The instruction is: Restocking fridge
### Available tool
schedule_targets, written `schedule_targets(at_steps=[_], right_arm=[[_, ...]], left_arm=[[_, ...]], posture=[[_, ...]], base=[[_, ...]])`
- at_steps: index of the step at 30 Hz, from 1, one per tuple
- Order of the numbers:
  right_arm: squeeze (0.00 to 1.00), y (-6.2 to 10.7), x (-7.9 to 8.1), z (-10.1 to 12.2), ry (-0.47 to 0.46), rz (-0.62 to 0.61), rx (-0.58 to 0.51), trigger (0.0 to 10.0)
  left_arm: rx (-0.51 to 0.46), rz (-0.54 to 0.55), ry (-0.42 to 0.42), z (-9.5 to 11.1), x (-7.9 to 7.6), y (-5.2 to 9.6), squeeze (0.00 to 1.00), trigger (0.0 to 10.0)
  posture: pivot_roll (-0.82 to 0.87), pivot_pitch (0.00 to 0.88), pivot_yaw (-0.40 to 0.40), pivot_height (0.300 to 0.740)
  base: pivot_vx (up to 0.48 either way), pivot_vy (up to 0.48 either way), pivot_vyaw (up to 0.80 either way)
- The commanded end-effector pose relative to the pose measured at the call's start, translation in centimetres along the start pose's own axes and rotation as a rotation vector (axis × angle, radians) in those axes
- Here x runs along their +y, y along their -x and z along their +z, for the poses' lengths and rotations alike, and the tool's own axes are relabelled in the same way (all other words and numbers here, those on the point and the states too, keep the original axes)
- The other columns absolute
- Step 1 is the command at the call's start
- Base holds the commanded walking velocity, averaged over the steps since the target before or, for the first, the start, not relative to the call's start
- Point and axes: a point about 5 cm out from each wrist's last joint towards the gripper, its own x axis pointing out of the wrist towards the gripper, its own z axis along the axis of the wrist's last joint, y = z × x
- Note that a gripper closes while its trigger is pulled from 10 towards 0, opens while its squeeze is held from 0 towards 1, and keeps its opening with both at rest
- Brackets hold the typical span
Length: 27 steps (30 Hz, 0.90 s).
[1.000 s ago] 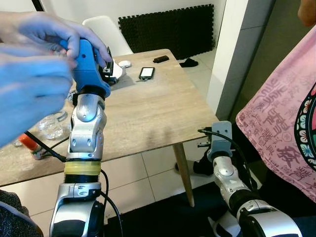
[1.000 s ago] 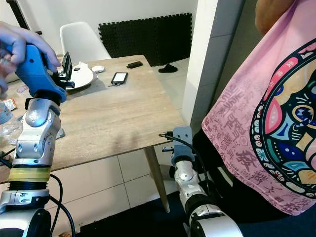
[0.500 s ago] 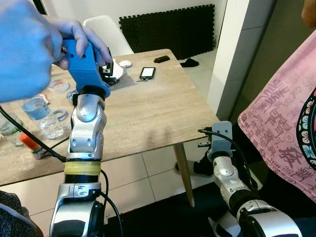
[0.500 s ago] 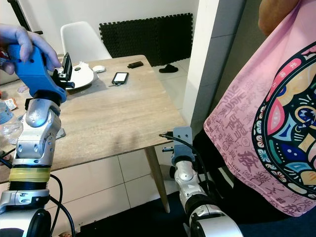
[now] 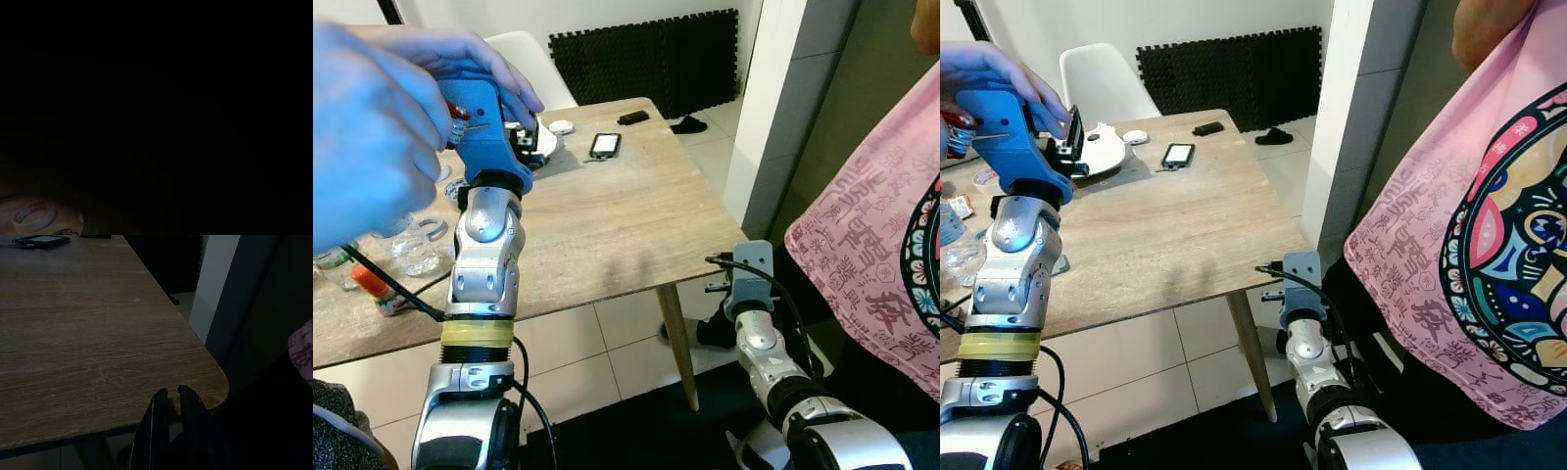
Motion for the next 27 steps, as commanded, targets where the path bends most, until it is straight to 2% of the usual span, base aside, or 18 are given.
schedule_targets(at_steps=[1,27], right_arm=[[0.00,0.50,0.24,-1.48,0.013,0.013,0.065,10.0],[0.00,0.49,0.19,-1.47,0.011,0.009,0.065,10.0]], left_arm=[[0.002,-0.001,-0.004,0.00,0.04,-0.11,0.00,10.0],[0.004,0.000,-0.004,-0.03,0.06,-0.06,0.00,10.0]], posture=[[0.09,0.000,0.022,0.740],[0.09,0.000,0.024,0.740]], base=[[0.000,0.000,0.00],[0.000,0.000,0.00]])
